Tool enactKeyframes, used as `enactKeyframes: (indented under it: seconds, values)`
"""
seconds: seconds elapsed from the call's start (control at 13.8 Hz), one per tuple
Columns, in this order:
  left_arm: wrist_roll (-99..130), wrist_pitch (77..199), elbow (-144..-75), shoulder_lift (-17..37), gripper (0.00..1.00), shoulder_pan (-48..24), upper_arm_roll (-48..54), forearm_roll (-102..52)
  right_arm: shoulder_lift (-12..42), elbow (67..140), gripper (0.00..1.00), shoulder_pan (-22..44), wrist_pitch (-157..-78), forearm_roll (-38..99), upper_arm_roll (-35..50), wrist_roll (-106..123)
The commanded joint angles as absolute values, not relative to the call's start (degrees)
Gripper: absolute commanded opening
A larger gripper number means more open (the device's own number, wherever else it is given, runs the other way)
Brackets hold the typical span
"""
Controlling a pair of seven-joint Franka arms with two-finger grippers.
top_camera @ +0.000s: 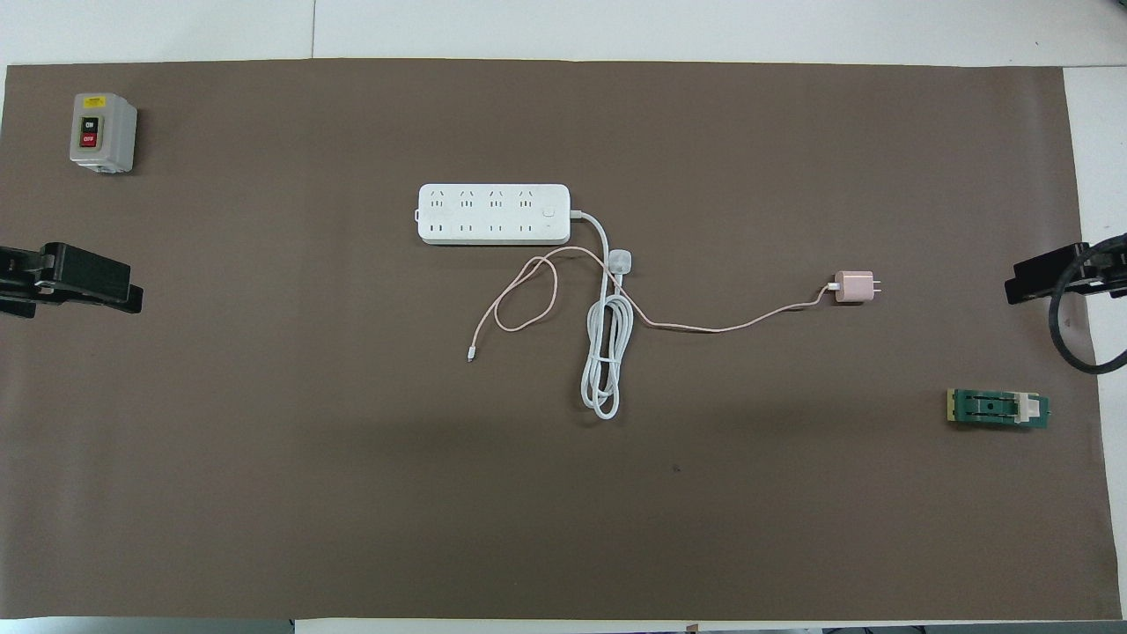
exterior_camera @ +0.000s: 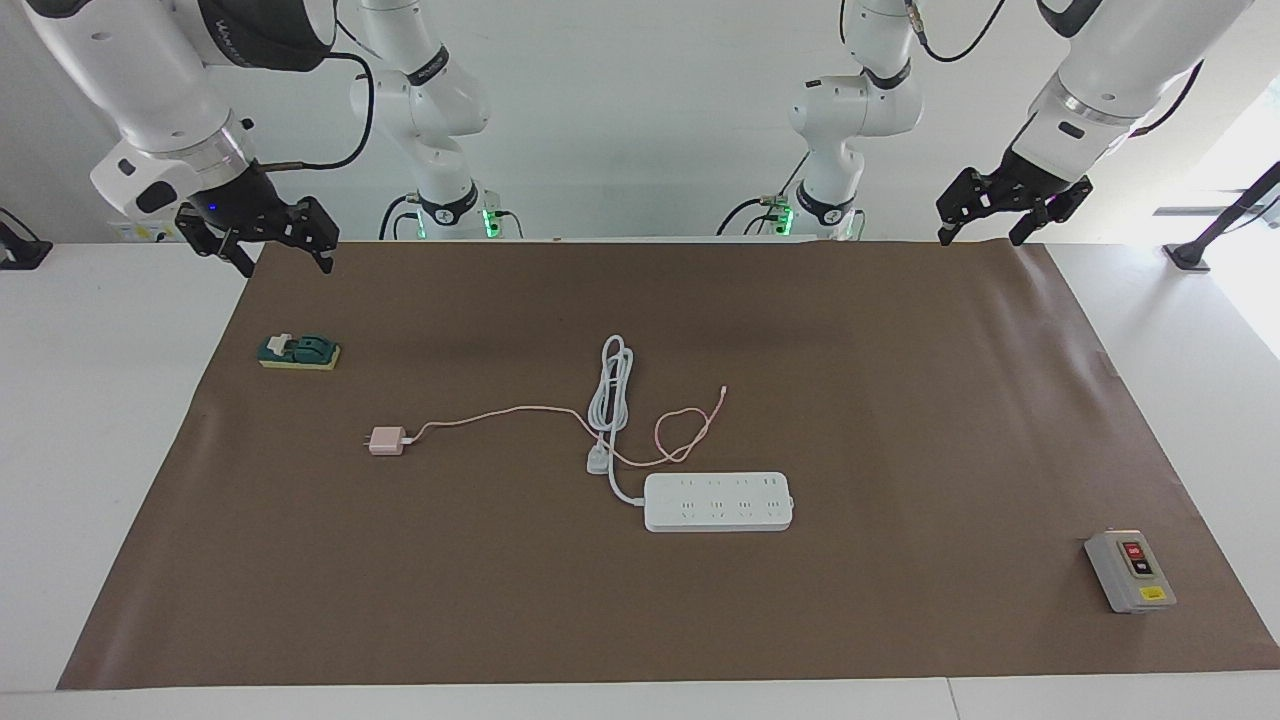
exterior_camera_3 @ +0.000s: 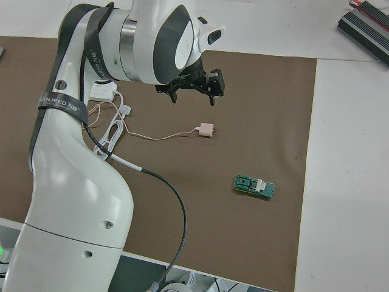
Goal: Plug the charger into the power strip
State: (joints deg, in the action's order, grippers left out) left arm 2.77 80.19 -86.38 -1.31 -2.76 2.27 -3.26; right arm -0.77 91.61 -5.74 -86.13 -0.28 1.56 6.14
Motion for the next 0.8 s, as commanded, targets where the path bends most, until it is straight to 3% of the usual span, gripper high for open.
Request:
enactKeyframes:
  seconds: [0.0, 0.43, 0.72]
  values:
    - [2.46, 79.19, -86.31, -1.58, 1.00, -3.25, 1.85, -2.29, -0.18, 90.70, 1.00, -6.50, -85.78, -0.17, 1.93, 6.24]
    - [2.55, 79.19, -86.13, -1.41, 1.00, -3.16, 1.76, -2.29, -0.70, 91.84, 1.00, -6.85, -85.78, -0.09, 1.93, 6.59]
    - [2.46, 79.10, -86.04, -1.49, 1.00, -3.16, 1.49, -2.29, -1.23, 96.58, 1.00, -9.48, -88.33, 2.80, 1.93, -2.42]
